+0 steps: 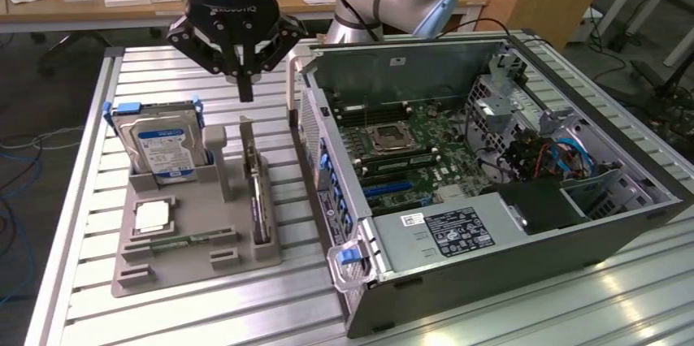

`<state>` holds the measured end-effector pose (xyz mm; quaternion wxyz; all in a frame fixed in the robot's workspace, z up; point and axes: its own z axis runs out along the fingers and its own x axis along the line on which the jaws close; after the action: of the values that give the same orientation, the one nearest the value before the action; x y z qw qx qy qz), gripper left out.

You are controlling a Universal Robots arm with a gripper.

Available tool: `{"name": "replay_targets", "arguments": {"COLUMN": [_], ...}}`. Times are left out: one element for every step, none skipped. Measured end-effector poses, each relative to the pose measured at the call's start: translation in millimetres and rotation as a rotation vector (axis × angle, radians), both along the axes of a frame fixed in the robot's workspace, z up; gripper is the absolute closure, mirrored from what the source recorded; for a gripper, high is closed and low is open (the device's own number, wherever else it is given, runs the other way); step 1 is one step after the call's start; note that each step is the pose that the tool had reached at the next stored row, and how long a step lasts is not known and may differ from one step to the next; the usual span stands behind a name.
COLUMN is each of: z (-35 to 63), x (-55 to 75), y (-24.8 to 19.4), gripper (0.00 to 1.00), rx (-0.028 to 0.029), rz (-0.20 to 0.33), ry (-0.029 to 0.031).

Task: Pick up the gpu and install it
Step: 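Reach for the gpu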

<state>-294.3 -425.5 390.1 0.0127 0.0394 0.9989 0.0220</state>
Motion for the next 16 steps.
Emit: {"name": "replay_targets", "arguments": {"z": [-0.1,0.0,0.0,0.0,0.0,0.0,-0.1,-0.1,0.0,0.0,0.0,0.0,0.0,0.0,0.0,-0.1], "x": [0.0,0.0,0.0,0.0,0.0,0.0,0.0,0.0,0.0,0.0,0.0,0.0,0.0,0.0,0.0,-0.1], "y": [-0.9,-2.0,-3.0,-4.0,-4.9,-5.9,-6.9,-7.8,-8.8,-9.8,-10.8,-11.8,-13.1,-14.2,-15.4,-16.8], "gripper": [0.89,0.89,0.89,0.89,0.89,0.89,0.89,0.89,0.89,0.89,0.89,0.89,0.89,0.89,0.89,0.89], "rx": [0.0001,0.0000,0.0000,0.0000,0.0000,0.0000,0.0000,0.0000,0.0000,0.0000,0.0000,0.0000,0.0000,0.0000,0.0000,0.0001], "rz": [0.000,0.000,0.000,0.000,0.000,0.000,0.000,0.000,0.000,0.000,0.000,0.000,0.000,0.000,0.000,0.000], "ry": [-0.0001,-0.0001,0.0000,0.0000,0.0000,-0.0001,-0.0001,-0.0001,0.0000,-0.0001,-0.0001,0.0000,0.0000,0.0000,-0.0001,-0.0001]}}
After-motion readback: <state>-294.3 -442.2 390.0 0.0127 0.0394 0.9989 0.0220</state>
